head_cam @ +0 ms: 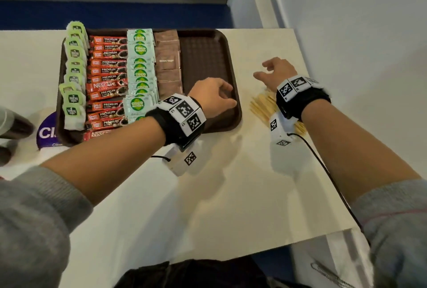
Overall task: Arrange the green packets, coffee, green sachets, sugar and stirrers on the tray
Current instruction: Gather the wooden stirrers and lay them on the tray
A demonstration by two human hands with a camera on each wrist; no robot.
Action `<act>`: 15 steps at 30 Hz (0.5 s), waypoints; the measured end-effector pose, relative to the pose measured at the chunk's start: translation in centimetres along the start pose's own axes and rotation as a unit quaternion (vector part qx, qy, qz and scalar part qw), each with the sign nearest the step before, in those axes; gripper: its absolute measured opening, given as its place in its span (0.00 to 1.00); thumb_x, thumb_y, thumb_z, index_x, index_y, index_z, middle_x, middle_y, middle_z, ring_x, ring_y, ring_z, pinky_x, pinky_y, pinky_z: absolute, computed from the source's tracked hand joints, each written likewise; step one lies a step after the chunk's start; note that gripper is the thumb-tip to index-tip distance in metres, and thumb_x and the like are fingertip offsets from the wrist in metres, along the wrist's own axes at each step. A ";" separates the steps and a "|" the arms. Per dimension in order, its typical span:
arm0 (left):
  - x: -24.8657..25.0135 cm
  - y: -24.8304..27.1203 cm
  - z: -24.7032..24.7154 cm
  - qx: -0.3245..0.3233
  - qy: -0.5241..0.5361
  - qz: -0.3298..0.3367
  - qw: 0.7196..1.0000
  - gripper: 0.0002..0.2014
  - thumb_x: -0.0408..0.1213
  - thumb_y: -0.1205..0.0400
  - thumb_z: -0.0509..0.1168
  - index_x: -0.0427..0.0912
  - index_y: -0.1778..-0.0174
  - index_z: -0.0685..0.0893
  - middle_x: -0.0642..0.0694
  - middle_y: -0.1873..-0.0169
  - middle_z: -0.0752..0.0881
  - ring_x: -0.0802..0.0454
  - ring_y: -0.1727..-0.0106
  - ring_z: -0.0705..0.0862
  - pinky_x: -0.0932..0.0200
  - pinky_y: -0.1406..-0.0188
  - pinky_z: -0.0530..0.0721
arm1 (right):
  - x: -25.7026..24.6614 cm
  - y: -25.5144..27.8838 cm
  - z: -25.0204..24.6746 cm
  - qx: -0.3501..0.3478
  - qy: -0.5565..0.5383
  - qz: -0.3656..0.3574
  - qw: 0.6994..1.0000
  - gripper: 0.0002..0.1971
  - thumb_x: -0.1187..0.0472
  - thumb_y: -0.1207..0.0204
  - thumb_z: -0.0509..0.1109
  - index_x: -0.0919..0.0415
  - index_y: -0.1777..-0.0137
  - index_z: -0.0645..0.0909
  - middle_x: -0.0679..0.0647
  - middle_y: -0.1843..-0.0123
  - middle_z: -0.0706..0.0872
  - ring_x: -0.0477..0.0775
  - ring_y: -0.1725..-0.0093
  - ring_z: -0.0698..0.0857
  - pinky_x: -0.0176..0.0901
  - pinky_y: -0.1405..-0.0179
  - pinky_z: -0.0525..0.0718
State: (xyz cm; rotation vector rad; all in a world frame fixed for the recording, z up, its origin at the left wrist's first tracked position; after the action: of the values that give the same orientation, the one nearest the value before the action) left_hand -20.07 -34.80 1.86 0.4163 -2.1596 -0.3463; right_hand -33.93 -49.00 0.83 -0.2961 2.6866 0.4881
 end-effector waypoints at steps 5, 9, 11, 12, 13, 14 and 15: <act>1.8 -0.8 5.9 -0.059 0.009 -0.006 0.998 0.20 0.43 0.20 0.67 0.46 0.31 0.78 0.55 0.57 0.87 0.58 0.55 0.87 0.65 0.51 0.80 | 7.0 1.5 0.1 -0.069 0.079 0.062 0.993 0.46 0.42 0.33 0.77 0.61 0.20 0.61 0.59 0.21 0.66 0.60 0.23 0.68 0.52 0.27 0.70; 1.9 -1.9 9.7 -0.079 0.028 -0.034 0.996 0.25 0.42 0.20 0.66 0.44 0.26 0.74 0.49 0.47 0.88 0.53 0.51 0.89 0.54 0.43 0.86 | 9.2 2.8 2.2 -0.115 0.189 0.052 0.974 0.64 0.36 0.45 0.81 0.64 0.18 0.47 0.61 0.19 0.55 0.63 0.19 0.57 0.58 0.23 0.64; 1.9 -2.4 10.6 -0.080 0.007 -0.046 0.996 0.28 0.43 0.20 0.65 0.44 0.23 0.69 0.46 0.38 0.85 0.49 0.43 0.86 0.52 0.36 0.82 | 9.4 3.1 3.1 -0.114 0.189 0.044 0.974 0.69 0.36 0.48 0.82 0.63 0.18 0.43 0.60 0.18 0.52 0.62 0.19 0.55 0.58 0.23 0.65; 2.0 -2.5 11.0 -0.081 -0.001 -0.051 0.995 0.30 0.44 0.20 0.65 0.43 0.21 0.67 0.45 0.34 0.82 0.48 0.38 0.84 0.51 0.34 0.80 | 9.5 3.2 3.5 -0.112 0.190 0.038 0.975 0.70 0.37 0.49 0.83 0.63 0.18 0.41 0.60 0.19 0.52 0.61 0.20 0.55 0.58 0.24 0.65; 2.0 -2.7 11.3 -0.083 -0.006 -0.055 0.995 0.32 0.45 0.20 0.65 0.41 0.20 0.65 0.43 0.31 0.80 0.46 0.34 0.82 0.50 0.32 0.78 | 9.6 3.3 3.9 -0.110 0.192 0.033 0.975 0.70 0.37 0.49 0.83 0.63 0.18 0.40 0.60 0.19 0.53 0.61 0.20 0.56 0.57 0.25 0.65; 2.0 -2.8 11.5 -0.085 -0.008 -0.062 0.994 0.33 0.45 0.20 0.65 0.40 0.19 0.63 0.42 0.30 0.79 0.45 0.32 0.80 0.49 0.31 0.77 | 9.6 3.4 4.1 -0.105 0.195 0.029 0.975 0.71 0.36 0.49 0.83 0.63 0.18 0.40 0.60 0.20 0.54 0.61 0.21 0.56 0.57 0.25 0.66; 2.0 -3.0 11.7 -0.085 -0.003 -0.066 0.994 0.34 0.45 0.20 0.65 0.39 0.19 0.61 0.42 0.29 0.78 0.45 0.32 0.79 0.49 0.31 0.77 | 9.7 3.4 4.3 -0.097 0.197 0.029 0.975 0.70 0.35 0.49 0.82 0.63 0.18 0.40 0.60 0.20 0.55 0.61 0.21 0.57 0.56 0.25 0.66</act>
State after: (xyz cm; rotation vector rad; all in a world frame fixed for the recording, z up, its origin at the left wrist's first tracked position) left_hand -30.20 -37.25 -4.50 0.4616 -2.0945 -0.6020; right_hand -42.18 -45.54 -5.89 -0.4088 3.0409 0.7846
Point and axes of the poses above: each hand's wrist, its own y-axis away from the middle knuckle, its own z-axis out of the palm, x = y × z, the point moved 6 cm from there along -y, towards the middle knuckle
